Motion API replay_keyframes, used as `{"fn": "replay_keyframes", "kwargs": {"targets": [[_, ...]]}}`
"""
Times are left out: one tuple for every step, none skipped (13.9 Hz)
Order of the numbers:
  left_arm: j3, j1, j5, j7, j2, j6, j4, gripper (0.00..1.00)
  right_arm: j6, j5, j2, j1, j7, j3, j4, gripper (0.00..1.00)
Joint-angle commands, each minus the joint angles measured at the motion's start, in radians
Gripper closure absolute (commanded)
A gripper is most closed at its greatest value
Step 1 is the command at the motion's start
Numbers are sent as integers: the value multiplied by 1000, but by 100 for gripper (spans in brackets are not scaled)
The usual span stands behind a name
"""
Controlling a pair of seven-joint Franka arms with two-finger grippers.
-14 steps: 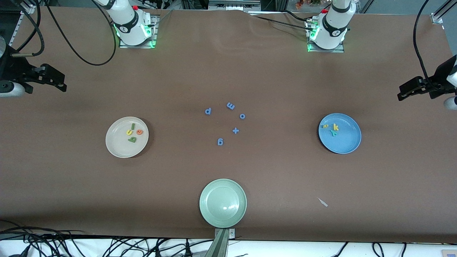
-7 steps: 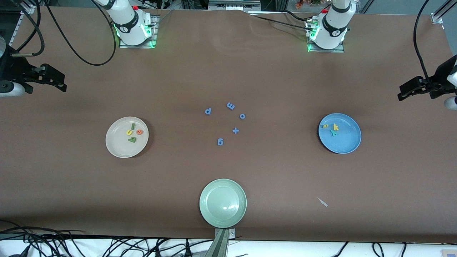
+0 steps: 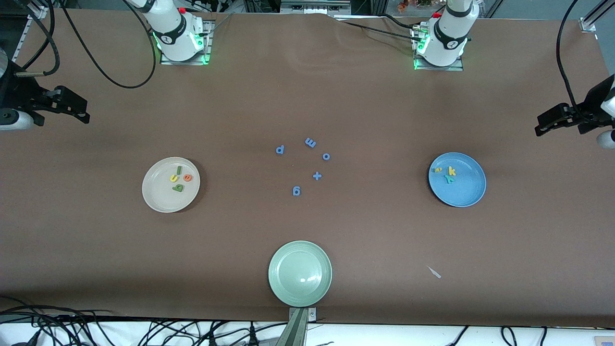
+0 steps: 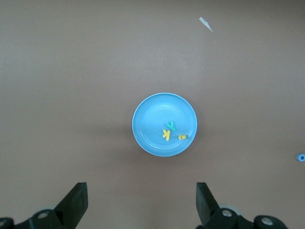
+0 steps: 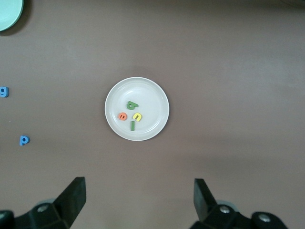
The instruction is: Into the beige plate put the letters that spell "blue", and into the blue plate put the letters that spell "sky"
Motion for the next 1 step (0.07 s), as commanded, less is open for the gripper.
{"fn": "replay_keyframes", "kwargs": {"targets": [[1,-2,12,20,3,4,8,0,-11,-5,-3,-4,7,3,7,0]]}}
